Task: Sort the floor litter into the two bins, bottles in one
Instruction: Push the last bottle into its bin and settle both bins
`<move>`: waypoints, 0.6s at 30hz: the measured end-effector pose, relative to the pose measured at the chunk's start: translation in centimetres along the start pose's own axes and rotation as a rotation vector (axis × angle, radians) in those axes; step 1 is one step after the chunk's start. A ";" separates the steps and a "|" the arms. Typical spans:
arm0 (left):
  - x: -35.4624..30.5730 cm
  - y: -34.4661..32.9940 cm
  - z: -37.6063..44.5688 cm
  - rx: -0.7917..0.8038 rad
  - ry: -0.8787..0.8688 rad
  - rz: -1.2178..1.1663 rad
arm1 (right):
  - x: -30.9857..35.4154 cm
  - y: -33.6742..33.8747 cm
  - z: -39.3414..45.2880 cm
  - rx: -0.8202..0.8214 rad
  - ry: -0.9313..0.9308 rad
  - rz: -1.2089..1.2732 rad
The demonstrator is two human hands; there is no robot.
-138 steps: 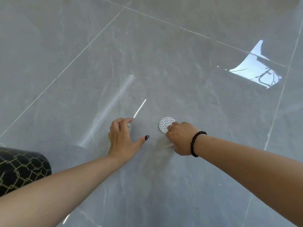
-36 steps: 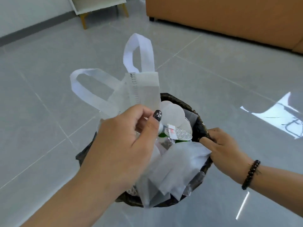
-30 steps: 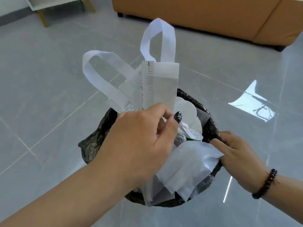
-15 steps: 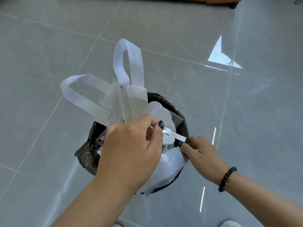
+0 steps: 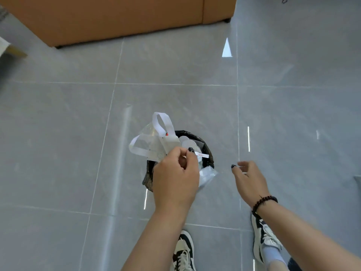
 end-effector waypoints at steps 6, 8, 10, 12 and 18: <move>-3.8 -0.9 -5.1 0.272 -0.055 0.065 | -0.3 1.3 -7.8 -0.023 -0.014 0.291; -4.5 -2.2 -7.4 0.336 -0.085 0.126 | -1.3 2.3 -10.3 -0.058 -0.015 0.373; -4.5 -3.7 -9.3 0.368 -0.084 0.139 | -2.4 3.3 -11.9 -0.086 -0.006 0.420; -4.3 -6.3 -11.1 0.395 -0.047 0.112 | -4.3 5.1 -13.2 -0.115 -0.014 0.436; -3.1 -18.2 -18.4 0.551 0.018 0.154 | -16.1 13.9 -17.2 -0.257 -0.123 0.451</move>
Point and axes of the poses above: each hand's wrist, its own z-axis towards the middle knuckle, its own y-axis out of the back of the hand, x = y × z, the point moved 9 cm from there along z, towards the middle knuckle, and after that the axes turned 10 degrees about x, right-handed, at the moved point
